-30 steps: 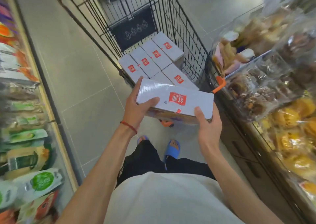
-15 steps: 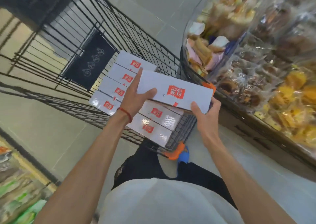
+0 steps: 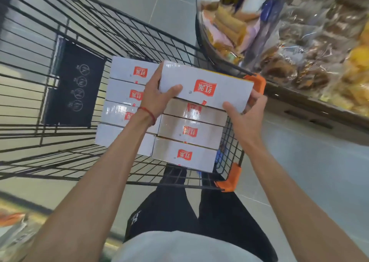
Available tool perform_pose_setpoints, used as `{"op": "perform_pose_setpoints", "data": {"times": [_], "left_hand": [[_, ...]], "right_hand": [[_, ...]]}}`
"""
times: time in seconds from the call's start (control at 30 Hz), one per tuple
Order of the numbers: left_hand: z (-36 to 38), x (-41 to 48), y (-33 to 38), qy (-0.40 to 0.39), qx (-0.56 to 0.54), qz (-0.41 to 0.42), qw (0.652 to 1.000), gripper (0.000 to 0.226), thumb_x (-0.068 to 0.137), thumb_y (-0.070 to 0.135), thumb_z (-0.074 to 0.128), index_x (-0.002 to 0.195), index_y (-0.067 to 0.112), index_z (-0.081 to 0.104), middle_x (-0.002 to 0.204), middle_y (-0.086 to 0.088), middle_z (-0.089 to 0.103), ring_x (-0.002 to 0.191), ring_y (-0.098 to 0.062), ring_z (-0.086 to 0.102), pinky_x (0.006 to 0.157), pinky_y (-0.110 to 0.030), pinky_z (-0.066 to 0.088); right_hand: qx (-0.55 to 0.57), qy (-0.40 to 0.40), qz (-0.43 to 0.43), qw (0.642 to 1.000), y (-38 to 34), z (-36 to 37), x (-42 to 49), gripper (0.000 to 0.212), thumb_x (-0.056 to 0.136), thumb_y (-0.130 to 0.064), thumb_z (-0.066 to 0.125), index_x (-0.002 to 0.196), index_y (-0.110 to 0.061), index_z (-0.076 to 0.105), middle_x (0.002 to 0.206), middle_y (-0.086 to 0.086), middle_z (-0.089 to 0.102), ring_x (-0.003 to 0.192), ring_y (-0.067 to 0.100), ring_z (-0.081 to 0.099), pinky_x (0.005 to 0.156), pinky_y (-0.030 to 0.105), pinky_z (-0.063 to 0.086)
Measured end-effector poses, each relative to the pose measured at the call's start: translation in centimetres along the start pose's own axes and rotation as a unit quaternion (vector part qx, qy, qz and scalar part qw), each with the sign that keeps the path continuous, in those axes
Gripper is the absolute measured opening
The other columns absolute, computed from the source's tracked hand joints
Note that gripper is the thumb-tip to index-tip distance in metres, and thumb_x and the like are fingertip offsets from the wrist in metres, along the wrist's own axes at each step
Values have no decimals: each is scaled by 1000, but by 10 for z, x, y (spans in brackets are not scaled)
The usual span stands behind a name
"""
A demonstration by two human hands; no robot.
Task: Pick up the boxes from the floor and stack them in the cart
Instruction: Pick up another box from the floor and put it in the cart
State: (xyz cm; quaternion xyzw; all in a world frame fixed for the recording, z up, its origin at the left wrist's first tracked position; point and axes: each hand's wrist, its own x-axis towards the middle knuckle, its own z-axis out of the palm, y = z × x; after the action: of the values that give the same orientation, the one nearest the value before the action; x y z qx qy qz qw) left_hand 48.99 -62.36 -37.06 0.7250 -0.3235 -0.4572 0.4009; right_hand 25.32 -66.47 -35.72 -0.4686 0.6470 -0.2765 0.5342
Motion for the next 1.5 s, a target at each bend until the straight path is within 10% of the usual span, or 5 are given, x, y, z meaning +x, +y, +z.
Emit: {"op": "perform_pose_setpoints", "data": {"times": [0.53, 0.73, 1.2, 1.5], "left_hand": [[-14, 15, -25, 15, -138, -49, 989, 72, 77, 1, 82, 142, 6, 52, 135, -13, 64, 126, -27, 61, 94, -48, 57], [-7, 14, -33, 27, -157, -80, 984, 79, 72, 0, 85, 143, 8, 51, 136, -12, 63, 126, -27, 61, 94, -50, 57], [19, 80, -62, 46, 91, -90, 991, 68, 84, 46, 73, 144, 24, 49, 134, 2, 62, 124, -19, 56, 103, -44, 53], [37, 94, -102, 37, 325, -52, 943, 80, 95, 55, 54, 158, 21, 19, 167, -11, 7, 154, -34, 2, 124, -55, 7]], "right_hand": [[18, 6, -45, 999, -1, 12, -2, 65, 82, 6, 78, 134, -4, 39, 141, -15, 48, 134, 13, 56, 103, 41, 56], [3, -1, -34, 999, 11, 12, 6, 64, 84, 8, 77, 133, 0, 36, 156, 4, 41, 137, 13, 54, 103, 41, 56], [-101, 13, 11, 995, 28, 40, 68, 57, 95, -18, 71, 138, -11, 35, 127, -6, 58, 99, -5, 61, 82, 12, 53], [-130, -34, 64, 989, 61, 55, 89, 64, 102, -20, 60, 157, -18, 25, 141, -4, 53, 120, 8, 52, 103, 31, 47]]}}
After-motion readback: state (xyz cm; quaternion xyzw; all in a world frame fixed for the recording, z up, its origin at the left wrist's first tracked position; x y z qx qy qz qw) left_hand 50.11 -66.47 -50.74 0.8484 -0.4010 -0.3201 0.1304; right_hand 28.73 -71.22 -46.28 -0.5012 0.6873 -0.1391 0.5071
